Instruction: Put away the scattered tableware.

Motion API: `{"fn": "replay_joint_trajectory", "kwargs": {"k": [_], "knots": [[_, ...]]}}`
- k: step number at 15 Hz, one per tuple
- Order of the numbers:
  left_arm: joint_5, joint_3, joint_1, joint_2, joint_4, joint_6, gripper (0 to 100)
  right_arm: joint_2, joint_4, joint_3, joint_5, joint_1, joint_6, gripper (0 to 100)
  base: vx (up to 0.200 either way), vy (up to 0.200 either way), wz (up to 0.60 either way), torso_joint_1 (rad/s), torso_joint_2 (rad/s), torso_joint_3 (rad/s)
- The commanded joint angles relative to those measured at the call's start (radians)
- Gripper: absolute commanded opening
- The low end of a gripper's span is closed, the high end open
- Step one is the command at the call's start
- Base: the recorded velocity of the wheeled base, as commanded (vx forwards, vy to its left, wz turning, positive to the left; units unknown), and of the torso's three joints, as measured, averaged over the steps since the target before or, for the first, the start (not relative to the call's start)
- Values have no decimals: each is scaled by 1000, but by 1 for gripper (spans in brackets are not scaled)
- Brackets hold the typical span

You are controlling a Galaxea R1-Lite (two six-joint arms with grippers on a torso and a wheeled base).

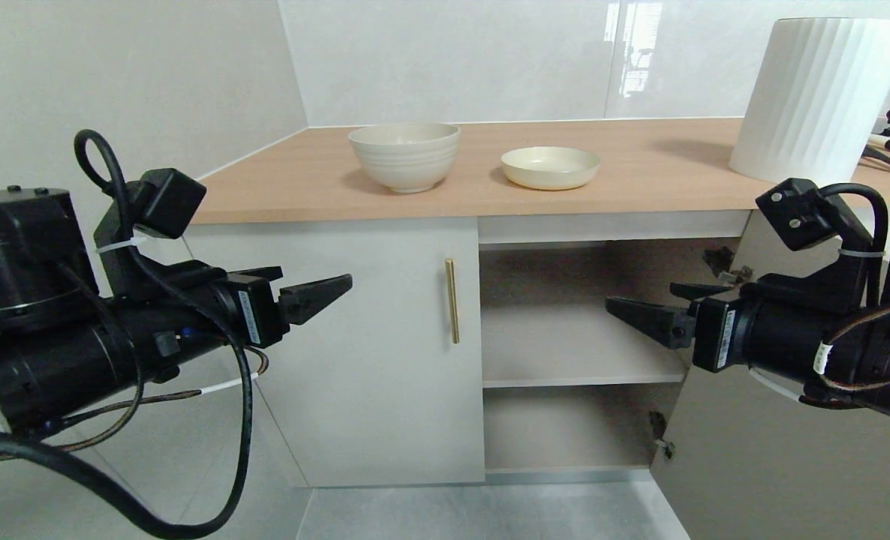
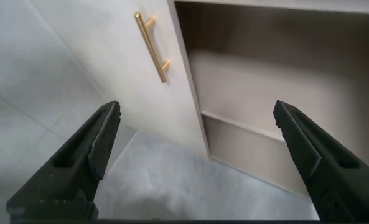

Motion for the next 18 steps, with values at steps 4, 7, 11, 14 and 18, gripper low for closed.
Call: {"fn": "replay_joint_trajectory", "kwargs": {"k": [4,7,11,14,18], "knots": [[0,-3,0,-33,-2,-1,100,-4,-10,-4,-13,0,1,100,150,0,0,-1,1,1],[0,-3,0,-43,-4,-1,100,-15,-30,25,2,29,27,100,0,0,0,0,0,0],[-2,-3,0,-66,-4,-1,100,-26,-91,27,4,30,33,100,0,0,0,0,0,0],[-2,-3,0,-66,-4,-1,100,-26,-91,31,5,30,39,100,0,0,0,0,0,0],[0,-3,0,-64,-2,-1,100,-27,-93,36,5,30,39,100,0,0,0,0,0,0]]}}
